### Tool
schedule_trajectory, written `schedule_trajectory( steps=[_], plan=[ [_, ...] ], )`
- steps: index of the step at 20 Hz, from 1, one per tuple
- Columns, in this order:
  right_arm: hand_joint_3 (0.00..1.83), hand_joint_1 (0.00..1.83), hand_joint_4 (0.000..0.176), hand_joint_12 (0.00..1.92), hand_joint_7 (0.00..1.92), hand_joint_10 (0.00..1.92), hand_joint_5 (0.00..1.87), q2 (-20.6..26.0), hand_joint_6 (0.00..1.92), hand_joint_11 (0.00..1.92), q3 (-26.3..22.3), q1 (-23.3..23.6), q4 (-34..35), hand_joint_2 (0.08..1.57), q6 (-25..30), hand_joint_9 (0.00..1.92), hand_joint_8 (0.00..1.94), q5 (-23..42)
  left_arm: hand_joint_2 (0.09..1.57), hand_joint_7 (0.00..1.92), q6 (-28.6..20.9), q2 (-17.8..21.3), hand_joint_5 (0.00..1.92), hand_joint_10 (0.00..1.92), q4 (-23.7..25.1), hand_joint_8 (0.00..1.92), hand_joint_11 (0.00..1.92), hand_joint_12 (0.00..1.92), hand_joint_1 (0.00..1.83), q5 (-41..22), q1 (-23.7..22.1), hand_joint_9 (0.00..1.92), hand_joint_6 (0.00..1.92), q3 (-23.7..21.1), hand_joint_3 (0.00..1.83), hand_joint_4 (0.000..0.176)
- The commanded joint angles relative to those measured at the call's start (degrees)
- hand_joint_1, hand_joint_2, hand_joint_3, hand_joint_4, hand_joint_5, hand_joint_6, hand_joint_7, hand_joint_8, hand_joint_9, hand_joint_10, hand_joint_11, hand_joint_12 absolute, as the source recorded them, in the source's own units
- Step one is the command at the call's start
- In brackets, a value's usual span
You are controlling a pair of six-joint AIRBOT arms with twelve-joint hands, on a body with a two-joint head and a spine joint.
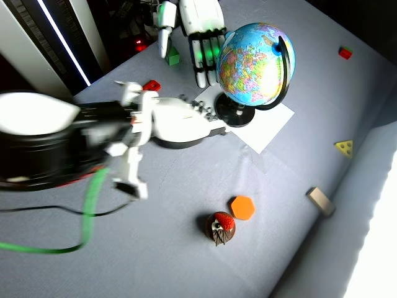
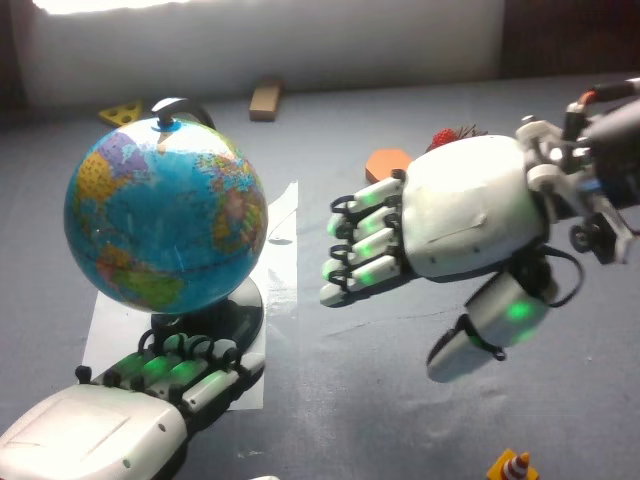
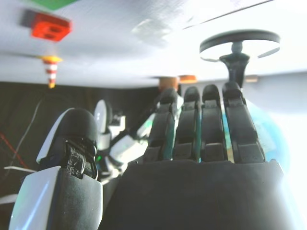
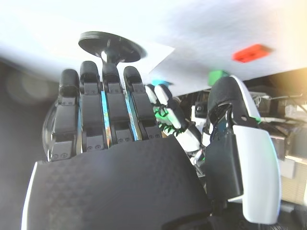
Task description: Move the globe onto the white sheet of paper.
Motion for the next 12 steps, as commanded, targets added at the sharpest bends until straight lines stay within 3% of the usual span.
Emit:
schedule_trajectory(
  steps=[1, 2, 5, 6, 8, 9, 10, 11, 12],
  plan=[
    [0.00, 0.00, 0.000, 0.38, 0.19, 0.00, 0.16, 1.4, 0.00, 0.00, -1.0, 1.1, 3.2, 1.15, 2.2, 0.23, 0.00, -1.7, 1.23, 0.01, 0.7, 0.4, 0.05, 0.00, 1.4, 0.00, 0.00, 0.00, 0.00, -2.8, -1.3, 0.00, 0.00, -0.6, 0.00, 0.043],
    [0.00, 0.00, 0.000, 0.38, 0.19, 0.00, 0.16, 4.1, 0.00, 0.00, -3.3, 1.9, 3.2, 1.14, 8.0, 0.23, 0.00, -3.5, 1.23, 0.01, 3.5, 1.6, 0.05, 0.00, -2.1, 0.00, 0.00, 0.00, 0.00, 1.3, -4.4, 0.00, 0.00, -2.4, 0.00, 0.043],
    [0.00, 0.00, 0.000, 0.38, 0.19, 0.00, 0.16, 8.2, 0.01, 0.00, -8.4, 3.1, 2.0, 1.14, 17.7, 0.23, 0.00, -11.3, 1.23, 0.01, 10.0, 2.8, 0.05, 0.00, -10.9, 0.00, 0.00, 0.00, 0.00, 5.4, -9.9, 0.00, 0.00, -5.4, 0.00, 0.043],
    [0.00, 0.00, 0.000, 0.38, 0.19, 0.00, 0.16, 9.5, 0.01, 0.00, -10.6, 3.6, -0.7, 1.14, 23.4, 0.23, 0.00, -13.7, 1.23, 0.01, 13.5, 3.1, 0.05, 0.00, -14.8, 0.00, 0.00, 0.00, 0.00, 7.6, -12.2, 0.00, 0.00, -6.3, 0.00, 0.043],
    [0.00, 0.00, 0.000, 0.38, 0.18, 0.00, 0.14, 11.6, 0.00, 0.00, -15.0, 4.7, -12.4, 1.14, 36.8, 0.24, 0.00, -19.2, 1.23, 0.01, 21.1, 3.4, 0.05, 0.00, -23.2, 0.00, 0.00, 0.00, 0.00, 13.4, -17.6, 0.00, 0.00, -7.4, 0.00, 0.042],
    [0.00, 0.00, 0.000, 0.38, 0.18, 0.00, 0.14, 12.8, 0.00, 0.00, -17.5, 5.0, -22.9, 1.14, 49.7, 0.24, 0.00, -21.9, 1.23, 0.01, 27.6, 3.5, 0.05, 0.00, -29.2, 0.00, 0.00, 0.00, 0.00, 16.8, -21.5, 0.00, 0.00, -7.7, 0.00, 0.042],
    [0.00, 0.00, 0.000, 0.38, 0.18, 0.00, 0.14, 13.6, 0.00, 0.00, -19.0, 5.0, -30.2, 1.14, 58.3, 0.24, 0.00, -23.4, 1.23, 0.01, 33.3, 3.5, 0.05, 0.00, -34.2, 0.00, 0.00, 0.00, 0.00, 19.0, -24.1, 0.00, 0.00, -7.8, 0.00, 0.042],
    [0.00, 0.00, 0.000, 0.38, 0.18, 0.00, 0.14, 14.6, 0.00, 0.00, -20.9, 4.8, -34.5, 1.14, 63.1, 0.24, 0.00, -24.5, 1.23, 0.01, 41.7, 3.5, 0.05, 0.00, -41.1, 0.00, 0.00, 0.00, 0.00, 21.2, -27.6, 0.00, 0.00, -7.8, 0.00, 0.042],
    [0.00, 0.00, 0.000, 0.38, 0.18, 0.00, 0.14, 15.8, 0.00, 0.00, -22.8, 4.5, -34.8, 1.14, 63.2, 0.24, 0.00, -26.6, 1.23, 0.01, 49.5, 3.3, 0.05, 0.00, -47.6, 0.00, 0.00, 0.00, 0.00, 22.2, -31.0, 0.00, 0.00, -7.8, 0.00, 0.042]
  ],
)
